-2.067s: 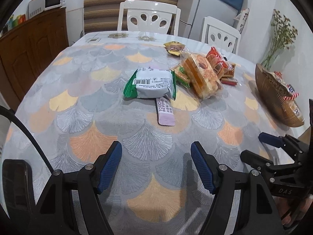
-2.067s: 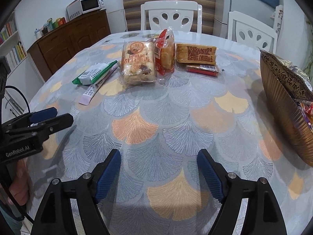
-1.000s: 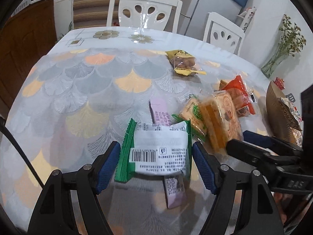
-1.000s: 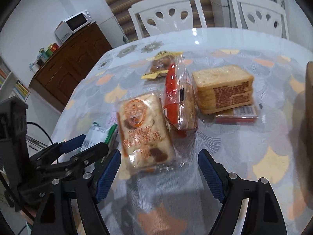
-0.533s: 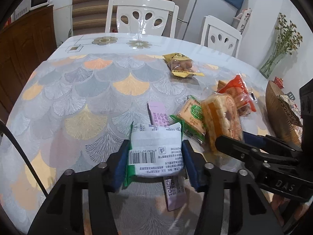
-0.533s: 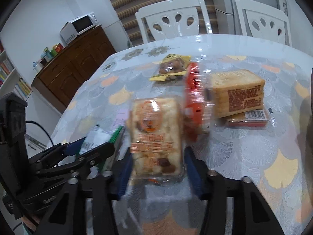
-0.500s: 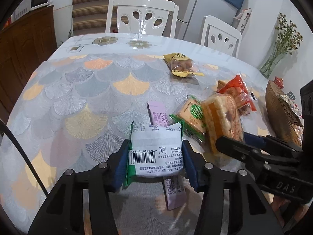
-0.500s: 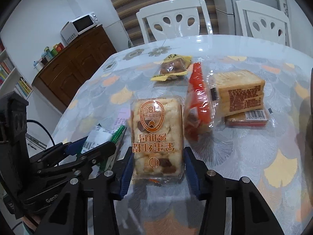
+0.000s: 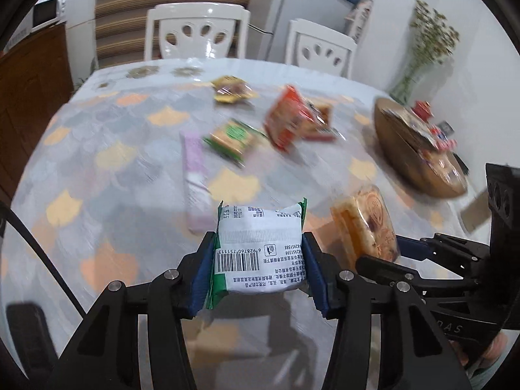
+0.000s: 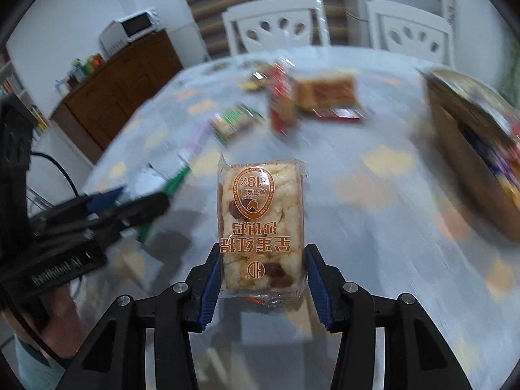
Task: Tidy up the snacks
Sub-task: 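Carry both packs over the amber bowl and open both grippers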
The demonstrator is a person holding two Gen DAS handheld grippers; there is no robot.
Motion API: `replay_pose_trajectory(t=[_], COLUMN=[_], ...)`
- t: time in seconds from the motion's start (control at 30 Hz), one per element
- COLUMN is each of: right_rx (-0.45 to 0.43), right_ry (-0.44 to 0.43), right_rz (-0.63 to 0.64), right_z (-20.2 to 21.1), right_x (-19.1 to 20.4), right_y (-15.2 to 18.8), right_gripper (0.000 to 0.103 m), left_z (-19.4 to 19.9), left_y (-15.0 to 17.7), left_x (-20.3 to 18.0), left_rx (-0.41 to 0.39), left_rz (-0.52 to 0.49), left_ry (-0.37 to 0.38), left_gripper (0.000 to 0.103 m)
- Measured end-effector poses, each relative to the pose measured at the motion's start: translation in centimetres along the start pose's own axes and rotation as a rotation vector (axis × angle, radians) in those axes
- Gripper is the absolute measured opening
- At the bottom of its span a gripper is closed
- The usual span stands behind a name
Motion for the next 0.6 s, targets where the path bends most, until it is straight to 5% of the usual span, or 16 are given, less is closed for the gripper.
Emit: replay_pose_trajectory(t=[0.3, 0.6], right_rx=[0.009, 0.010], right_ry=[0.105, 0.089], right_rz=[-0.031, -0.059], right_z=[3.4, 3.8], right_x=[-5.3, -6.5], right_y=[3.4, 3.8], right_gripper=[0.048, 0.060], left_z=[0.6, 1.4], left_y=[0.3, -0.1], left_x=[-5.2, -7.0], left_rx=[0.002, -0.004], left_rz=[-0.066, -0.101], left_ry=[0.044, 0.033], left_gripper=[0.049, 0.049])
Point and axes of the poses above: each gripper's, at about its wrist camera, not at the fingertips, and z roughly against the way its jaws point, x to its left, y to its underside, the point moved 4 cm from there along -z, roughly the way its jaws point, and after that the axes turned 14 degrees about -z, right-handed, at the moved point
